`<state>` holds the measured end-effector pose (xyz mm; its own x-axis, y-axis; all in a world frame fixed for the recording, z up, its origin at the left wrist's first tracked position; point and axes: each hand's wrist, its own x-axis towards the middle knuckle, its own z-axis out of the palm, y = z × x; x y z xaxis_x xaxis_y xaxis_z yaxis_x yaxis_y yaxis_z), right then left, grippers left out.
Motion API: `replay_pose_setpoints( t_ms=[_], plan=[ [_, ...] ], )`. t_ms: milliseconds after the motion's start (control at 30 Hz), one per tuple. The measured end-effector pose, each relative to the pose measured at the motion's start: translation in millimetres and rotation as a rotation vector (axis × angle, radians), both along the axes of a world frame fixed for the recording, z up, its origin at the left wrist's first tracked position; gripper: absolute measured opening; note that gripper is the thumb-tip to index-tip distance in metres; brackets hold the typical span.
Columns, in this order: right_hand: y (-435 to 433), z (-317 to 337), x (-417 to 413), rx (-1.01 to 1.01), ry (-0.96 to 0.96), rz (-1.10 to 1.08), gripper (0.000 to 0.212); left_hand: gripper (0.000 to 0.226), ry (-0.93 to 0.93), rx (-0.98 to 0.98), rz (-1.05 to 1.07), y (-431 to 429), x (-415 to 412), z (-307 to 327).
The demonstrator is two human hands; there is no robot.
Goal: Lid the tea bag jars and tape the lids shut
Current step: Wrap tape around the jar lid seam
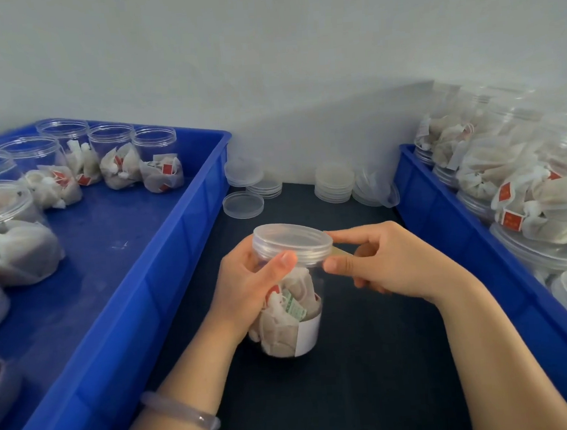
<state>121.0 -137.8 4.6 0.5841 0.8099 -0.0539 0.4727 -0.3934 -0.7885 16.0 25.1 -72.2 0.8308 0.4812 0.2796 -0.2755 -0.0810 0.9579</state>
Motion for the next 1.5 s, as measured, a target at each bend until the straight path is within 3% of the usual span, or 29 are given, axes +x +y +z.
replay_pose_setpoints(
  t_ms=[167,333,433,533,633,733,867,933,1133,1333,1500],
  plan=[
    [-2,0,-3,0.024,0.149,0.158,0.038,0.075,-0.009,-0.027,-0.154,1,-3,-4],
    [5,-6,-3,0.067,0.171,0.086,0.054,0.093,0.015,0.023,-0.135,0,-4,-5],
    [6,-8,-3,0.047,0.102,0.013,0.051,0.077,-0.025,0.090,0.148,-2,-3,-4],
    [12,-12,-5,0.054,-0.030,-0.085,0.058,0.066,-0.017,0.118,0.138,-5,-2,-3],
    [19,-15,-13,-0.002,-0.186,-0.075,0.066,0.082,0.007,0.145,0.116,-8,1,-6],
    [19,-11,-20,-0.098,-0.201,0.049,0.066,0.099,0.017,0.165,0.246,-8,2,-8],
    [11,-3,-17,-0.203,-0.130,0.136,0.074,0.067,-0.004,0.153,0.315,-5,2,-5],
    [7,-1,-16,-0.180,-0.171,0.100,0.068,0.059,-0.008,0.133,0.304,-2,2,-2],
    [10,-7,-8,-0.096,-0.197,0.008,0.040,0.061,0.010,0.111,0.220,5,-2,-2],
    [8,-10,-4,-0.015,-0.018,0.180,0.039,0.099,-0.021,0.067,0.033,5,-5,-5],
    [11,-19,-1,0.053,0.139,0.140,0.042,0.114,0.000,0.064,-0.046,8,-5,-5]
  ],
)
